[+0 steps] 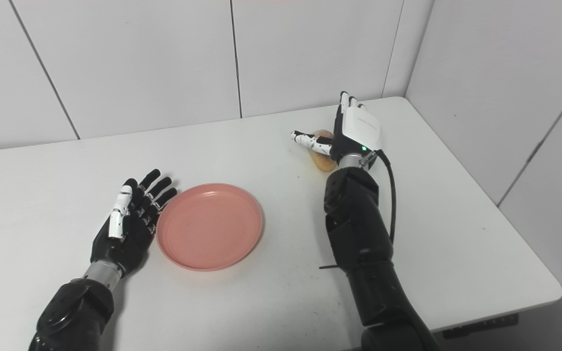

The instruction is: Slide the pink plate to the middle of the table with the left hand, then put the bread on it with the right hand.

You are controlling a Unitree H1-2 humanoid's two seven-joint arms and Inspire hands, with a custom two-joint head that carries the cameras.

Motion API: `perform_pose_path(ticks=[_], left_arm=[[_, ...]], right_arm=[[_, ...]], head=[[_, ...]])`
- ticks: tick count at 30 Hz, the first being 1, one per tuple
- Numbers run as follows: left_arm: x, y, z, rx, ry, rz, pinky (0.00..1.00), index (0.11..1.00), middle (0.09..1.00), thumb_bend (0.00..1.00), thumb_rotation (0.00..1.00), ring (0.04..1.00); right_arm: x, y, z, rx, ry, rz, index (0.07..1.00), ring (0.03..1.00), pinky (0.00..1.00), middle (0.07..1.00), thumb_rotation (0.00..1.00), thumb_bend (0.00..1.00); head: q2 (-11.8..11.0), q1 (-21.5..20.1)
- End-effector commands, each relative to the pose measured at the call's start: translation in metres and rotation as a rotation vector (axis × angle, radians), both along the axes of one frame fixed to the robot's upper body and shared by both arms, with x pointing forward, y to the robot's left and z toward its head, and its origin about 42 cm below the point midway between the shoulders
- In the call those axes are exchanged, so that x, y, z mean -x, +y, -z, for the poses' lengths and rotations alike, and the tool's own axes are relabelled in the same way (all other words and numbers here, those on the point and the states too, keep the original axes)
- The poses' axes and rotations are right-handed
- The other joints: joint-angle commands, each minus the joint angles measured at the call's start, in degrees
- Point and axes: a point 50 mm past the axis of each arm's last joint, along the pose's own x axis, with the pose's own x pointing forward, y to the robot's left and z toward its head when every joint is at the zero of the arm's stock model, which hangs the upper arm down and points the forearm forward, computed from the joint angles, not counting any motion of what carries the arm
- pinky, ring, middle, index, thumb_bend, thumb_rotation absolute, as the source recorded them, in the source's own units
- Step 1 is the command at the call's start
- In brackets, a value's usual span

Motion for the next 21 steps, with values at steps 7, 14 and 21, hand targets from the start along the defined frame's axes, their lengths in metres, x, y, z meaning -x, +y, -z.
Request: perform_pose_path(ticks=[7, 14, 21], left_arm=[[0.006, 0.004, 0.014, -0.020, 0.079, -0.002, 0.92, 0.899, 0.908, 0.34, 1.00, 0.901], [0.007, 0.003, 0.012, -0.024, 0.077, -0.003, 0.91, 0.897, 0.905, 0.34, 1.00, 0.897], [0.007, 0.002, 0.011, -0.029, 0.078, 0.000, 0.91, 0.899, 0.905, 0.34, 1.00, 0.897]], right_arm=[[-0.024, 0.003, -0.018, 0.006, -0.038, 0.012, 1.000, 0.997, 0.97, 1.000, 0.71, 1.00], [-0.034, 0.006, -0.015, -0.025, -0.020, 0.017, 1.000, 1.000, 0.98, 1.000, 0.66, 0.99], [-0.038, 0.009, -0.012, -0.029, -0.001, 0.007, 0.963, 0.966, 0.92, 0.961, 0.62, 0.99]], head=[[0.3, 0.0], [0.8, 0.1], [1.1, 0.5]])
